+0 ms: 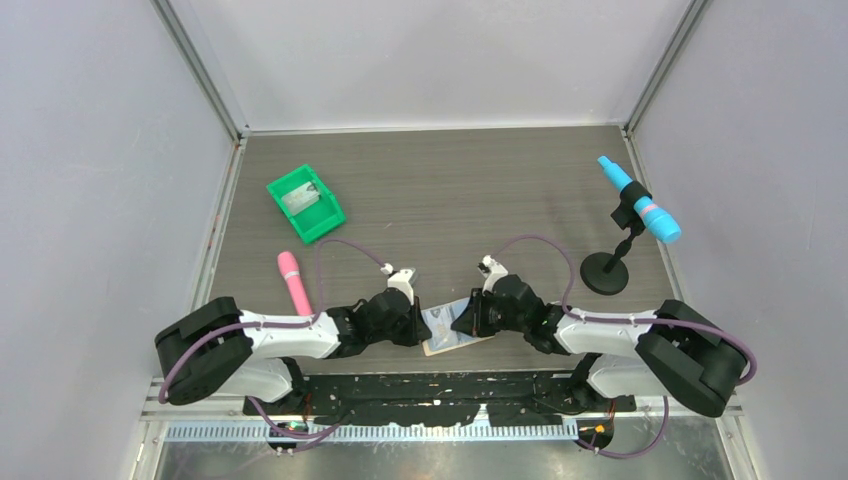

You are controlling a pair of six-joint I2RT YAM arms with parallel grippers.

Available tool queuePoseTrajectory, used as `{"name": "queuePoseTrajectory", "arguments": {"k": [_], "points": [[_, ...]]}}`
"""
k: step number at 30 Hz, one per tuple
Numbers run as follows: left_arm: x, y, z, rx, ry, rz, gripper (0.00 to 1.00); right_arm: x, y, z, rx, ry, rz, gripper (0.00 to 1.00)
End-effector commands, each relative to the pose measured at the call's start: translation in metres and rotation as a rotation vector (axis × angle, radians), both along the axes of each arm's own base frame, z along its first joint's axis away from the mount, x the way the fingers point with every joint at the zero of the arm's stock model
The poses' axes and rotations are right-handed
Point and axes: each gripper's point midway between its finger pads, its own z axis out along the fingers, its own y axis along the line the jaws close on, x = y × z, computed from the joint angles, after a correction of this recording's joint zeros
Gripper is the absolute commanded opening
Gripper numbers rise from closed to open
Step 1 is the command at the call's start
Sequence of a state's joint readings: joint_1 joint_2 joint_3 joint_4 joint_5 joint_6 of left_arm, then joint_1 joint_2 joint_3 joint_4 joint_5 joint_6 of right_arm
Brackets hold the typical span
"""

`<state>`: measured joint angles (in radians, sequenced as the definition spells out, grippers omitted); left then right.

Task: Take the credit cards out of the card holder
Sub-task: Remove the credit card from the card holder.

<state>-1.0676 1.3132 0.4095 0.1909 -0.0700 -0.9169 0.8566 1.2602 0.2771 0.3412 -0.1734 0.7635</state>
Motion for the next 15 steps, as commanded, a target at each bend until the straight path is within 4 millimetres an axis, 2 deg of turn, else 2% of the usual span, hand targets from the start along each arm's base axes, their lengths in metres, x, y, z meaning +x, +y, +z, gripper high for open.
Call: {"name": "queuePoseTrajectory", "arguments": {"k": [1,7,12,15], "points": [[0.003,0.005,-0.007,0.03,-0.012,0.017,0.02,0.0,-0.001,0.011,0.065,-0.03,0.025,0.05],[0.003,0.006,-0.007,0.034,-0.015,0.022,0.02,-0.011,-0.001,0.014,0.137,0.01,0.06,0.05],[0.003,0.007,-0.009,0.044,-0.012,0.023,0.02,-0.009,-0.005,0.015,0.149,0.014,0.041,0.05],[0.003,0.008,-0.009,0.045,-0.011,0.023,0.02,-0.01,-0.005,0.017,0.16,0.019,0.049,0.15]]}}
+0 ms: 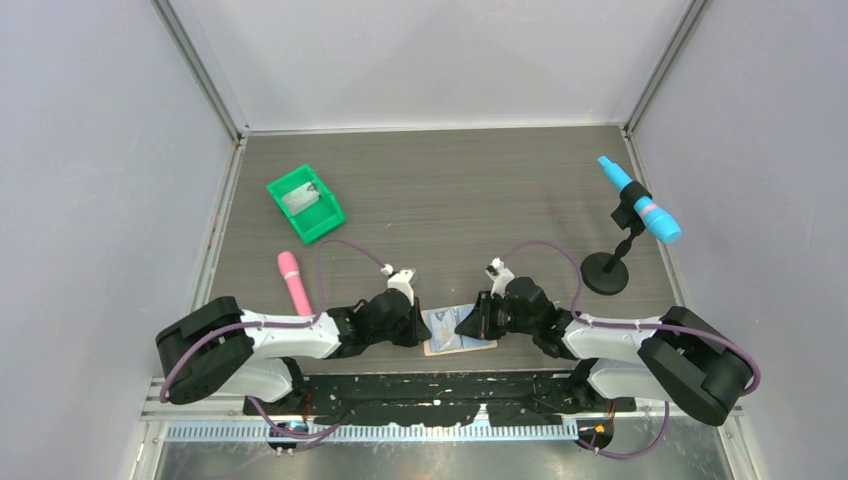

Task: Take the credit cards out of the card holder
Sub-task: Remove the credit card from the card holder.

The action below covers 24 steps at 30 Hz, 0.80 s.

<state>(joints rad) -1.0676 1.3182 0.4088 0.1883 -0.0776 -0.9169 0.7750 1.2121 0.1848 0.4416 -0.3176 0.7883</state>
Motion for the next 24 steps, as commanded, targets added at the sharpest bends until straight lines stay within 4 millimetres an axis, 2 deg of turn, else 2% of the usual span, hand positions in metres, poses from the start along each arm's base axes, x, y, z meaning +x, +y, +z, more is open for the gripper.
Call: {"name": "queuePoseTrajectory", "arguments": {"k": [1,4,6,11,14,24], "points": [[0.003,0.007,-0.006,0.036,-0.011,0.02,0.01,-0.001,0.006,0.014,0.064,-0.024,0.029,0.15],[0.003,0.007,-0.006,0.035,-0.012,0.02,0.01,-0.003,0.008,0.015,0.085,-0.013,0.035,0.06],[0.003,0.006,-0.005,0.034,-0.012,0.019,0.01,-0.003,0.009,0.017,0.1,-0.011,0.039,0.05],[0.003,0.006,-0.007,0.039,-0.007,0.021,0.01,-0.004,0.011,0.019,0.136,-0.003,0.042,0.08],[0.003,0.006,-0.007,0.039,-0.007,0.022,0.01,-0.004,0.012,0.02,0.149,-0.004,0.041,0.05],[0.002,0.007,-0.01,0.045,-0.002,0.025,0.01,-0.001,0.002,0.015,0.134,0.014,0.005,0.05]]}}
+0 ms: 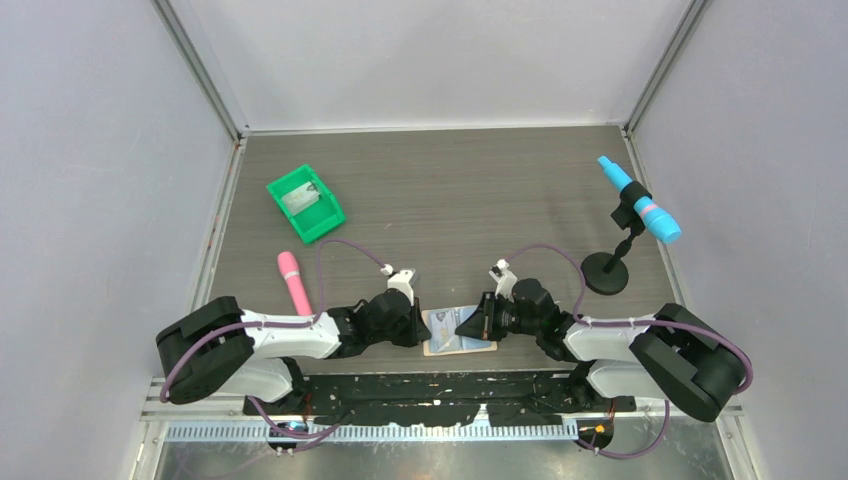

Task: Take the credit cards out of the card holder
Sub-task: Remove the credit card from the card holder.

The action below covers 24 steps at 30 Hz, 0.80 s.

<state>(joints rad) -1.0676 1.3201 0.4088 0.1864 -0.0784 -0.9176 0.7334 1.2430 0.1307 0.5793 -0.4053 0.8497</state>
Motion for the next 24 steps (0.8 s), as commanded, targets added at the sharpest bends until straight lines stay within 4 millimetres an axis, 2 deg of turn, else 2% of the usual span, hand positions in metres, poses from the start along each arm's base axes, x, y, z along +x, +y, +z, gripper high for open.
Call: {"name": "queuePoseTrajectory", "arguments": {"k": [1,7,13,15,16,17,19,24], "points": [[0.002,0.007,-0.01,0.042,-0.003,0.025,0.01,0.004,0.0,0.011,0.042,-0.028,-0.002,0.05],[0.003,0.008,-0.008,0.042,-0.006,0.028,0.01,0.004,0.0,0.017,0.061,-0.024,-0.003,0.09],[0.003,0.008,-0.008,0.039,-0.008,0.027,0.01,0.003,0.003,0.024,0.087,-0.023,0.006,0.05],[0.003,0.008,-0.008,0.039,-0.008,0.026,0.01,0.003,0.003,0.024,0.09,-0.019,0.003,0.17],[0.003,0.008,-0.008,0.04,-0.008,0.025,0.01,0.003,0.003,0.024,0.091,-0.019,0.003,0.17],[0.002,0.008,-0.008,0.039,-0.008,0.025,0.01,0.004,0.003,0.025,0.092,-0.021,0.003,0.09],[0.003,0.008,-0.008,0.039,-0.009,0.026,0.01,0.003,0.003,0.025,0.093,-0.019,0.005,0.06],[0.002,0.008,-0.008,0.038,-0.009,0.025,0.01,0.004,0.001,0.024,0.081,-0.018,-0.006,0.05]]}}
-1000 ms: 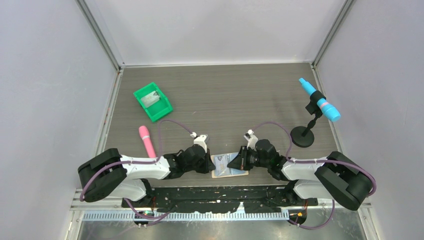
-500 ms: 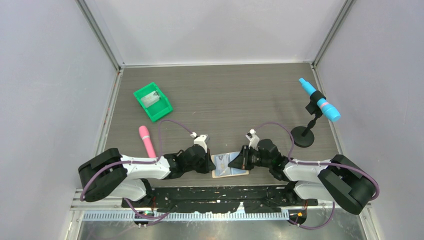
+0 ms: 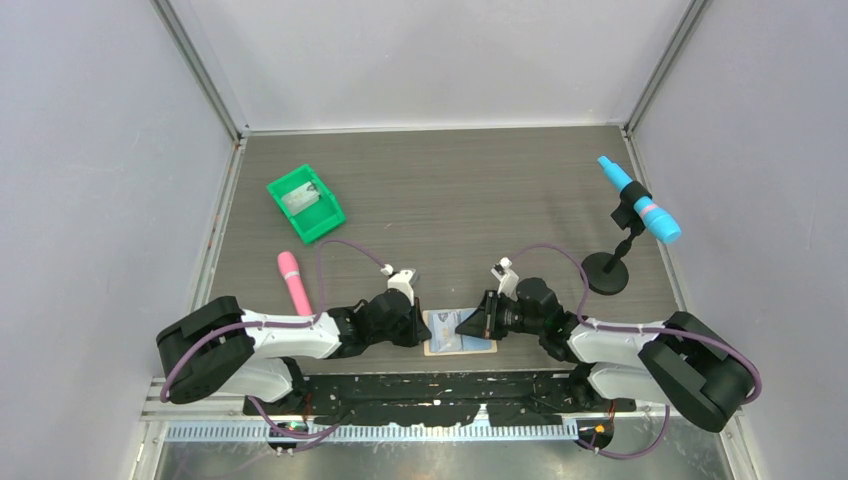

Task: Take the credit cards out of the card holder
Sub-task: Remove the credit card from the card holder.

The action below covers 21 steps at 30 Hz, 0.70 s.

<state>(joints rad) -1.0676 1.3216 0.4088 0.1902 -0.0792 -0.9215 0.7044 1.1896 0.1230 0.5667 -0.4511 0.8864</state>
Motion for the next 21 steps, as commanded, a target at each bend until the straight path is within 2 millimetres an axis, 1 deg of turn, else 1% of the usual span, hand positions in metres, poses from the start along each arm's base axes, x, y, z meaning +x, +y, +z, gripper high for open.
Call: {"name": "queuePoseTrajectory", "arguments": {"k": [1,2,3,4,5,7,14,17,21], "points": [[0.002,0.009,-0.008,0.042,-0.009,0.022,0.01,0.006,0.002,0.012,0.021,-0.049,-0.001,0.05],[0.002,0.009,-0.008,0.042,-0.009,0.022,0.01,0.007,-0.001,0.007,-0.006,-0.038,-0.012,0.06],[0.002,0.008,-0.008,0.041,-0.008,0.02,0.01,0.01,-0.001,0.008,-0.021,-0.056,-0.019,0.13],[0.002,0.008,-0.008,0.04,-0.007,0.019,0.01,0.009,-0.004,0.004,-0.044,-0.041,-0.02,0.16],[0.001,0.007,-0.007,0.036,-0.007,0.017,0.01,0.01,-0.004,0.005,-0.05,-0.052,-0.023,0.22],[0.001,0.004,-0.003,0.025,-0.004,0.011,0.01,0.01,-0.005,0.004,-0.059,-0.048,-0.021,0.25],[0.001,-0.01,0.027,-0.035,-0.016,-0.024,0.02,0.009,-0.004,-0.003,-0.069,-0.024,-0.018,0.3],[0.004,-0.01,0.029,-0.019,-0.024,-0.025,0.02,0.01,-0.003,-0.004,-0.068,-0.021,-0.017,0.3],[0.002,-0.013,0.021,-0.017,-0.005,-0.029,0.02,0.009,0.0,-0.005,-0.05,-0.011,-0.012,0.28]]}}
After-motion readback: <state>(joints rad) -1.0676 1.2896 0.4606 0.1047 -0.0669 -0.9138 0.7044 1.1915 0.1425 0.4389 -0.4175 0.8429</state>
